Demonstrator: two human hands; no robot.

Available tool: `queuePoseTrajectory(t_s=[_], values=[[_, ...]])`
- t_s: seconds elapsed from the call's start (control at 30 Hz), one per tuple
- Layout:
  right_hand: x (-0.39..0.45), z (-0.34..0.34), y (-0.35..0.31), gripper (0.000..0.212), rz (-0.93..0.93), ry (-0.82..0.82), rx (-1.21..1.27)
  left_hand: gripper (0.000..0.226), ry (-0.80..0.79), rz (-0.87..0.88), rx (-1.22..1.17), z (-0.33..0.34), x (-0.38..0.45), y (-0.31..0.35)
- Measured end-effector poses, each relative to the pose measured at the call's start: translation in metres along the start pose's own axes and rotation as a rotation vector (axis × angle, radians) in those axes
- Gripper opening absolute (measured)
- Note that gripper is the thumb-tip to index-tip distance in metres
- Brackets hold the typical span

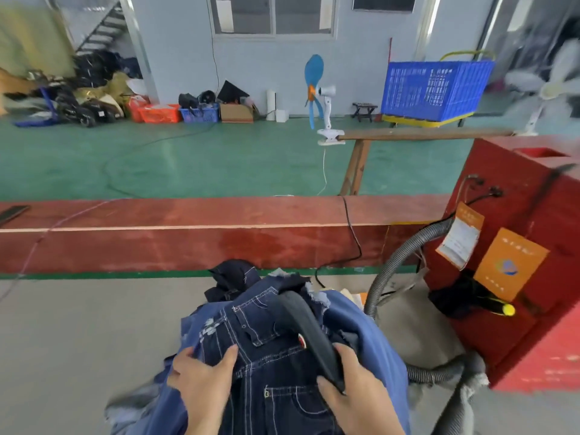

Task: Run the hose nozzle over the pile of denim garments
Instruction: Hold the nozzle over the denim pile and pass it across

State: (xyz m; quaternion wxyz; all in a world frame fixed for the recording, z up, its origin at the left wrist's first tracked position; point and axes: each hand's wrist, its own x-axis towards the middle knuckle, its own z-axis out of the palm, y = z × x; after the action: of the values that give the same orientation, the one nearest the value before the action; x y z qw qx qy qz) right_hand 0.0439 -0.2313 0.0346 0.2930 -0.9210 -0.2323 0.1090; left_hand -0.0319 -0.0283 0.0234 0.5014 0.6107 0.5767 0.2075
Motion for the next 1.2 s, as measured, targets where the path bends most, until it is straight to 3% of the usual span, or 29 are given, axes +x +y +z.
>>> queuePoseTrajectory(t_s=[0.13, 0.23, 0.37, 0.47, 0.53, 0.67, 0.8, 0.9, 1.03, 1.2], values=[[-0.013, -0.025, -0.013, 0.033, -0.022, -0.001, 0.214, 0.060, -0.061, -0.078, -0.054, -0.008, -0.021, -0.002], [-0.022, -0.033, -0.028, 0.021, -0.001, 0.091, 0.175, 0.048, -0.123, -0.068, -0.064, -0.014, -0.027, -0.007], [-0.019, -0.038, -0.037, 0.030, 0.010, 0.202, -0.110, 0.064, -0.240, -0.020, 0.033, -0.023, -0.022, -0.004], [-0.006, -0.029, -0.033, 0.030, 0.068, 0.087, -0.251, 0.073, -0.290, 0.019, 0.062, -0.023, -0.014, -0.007], [-0.001, -0.015, -0.030, 0.037, 0.135, 0.020, -0.241, 0.073, -0.318, -0.008, 0.094, -0.021, -0.012, -0.008], [-0.001, 0.001, -0.028, 0.049, 0.165, 0.069, -0.199, 0.069, -0.370, -0.063, 0.131, -0.018, -0.001, -0.007], [-0.007, -0.006, -0.029, 0.041, 0.136, 0.108, -0.162, 0.066, -0.433, -0.132, 0.107, -0.022, 0.005, -0.007], [-0.021, -0.010, -0.032, 0.034, 0.128, 0.139, -0.214, 0.066, -0.408, -0.173, -0.052, -0.022, 0.013, -0.010], [-0.026, -0.015, -0.046, 0.042, 0.214, 0.235, -0.190, 0.071, -0.255, -0.300, -0.368, -0.022, 0.019, -0.015], [-0.029, -0.028, -0.042, 0.053, 0.354, 0.300, 0.138, 0.045, -0.386, -0.380, -0.502, -0.021, 0.014, -0.006]])
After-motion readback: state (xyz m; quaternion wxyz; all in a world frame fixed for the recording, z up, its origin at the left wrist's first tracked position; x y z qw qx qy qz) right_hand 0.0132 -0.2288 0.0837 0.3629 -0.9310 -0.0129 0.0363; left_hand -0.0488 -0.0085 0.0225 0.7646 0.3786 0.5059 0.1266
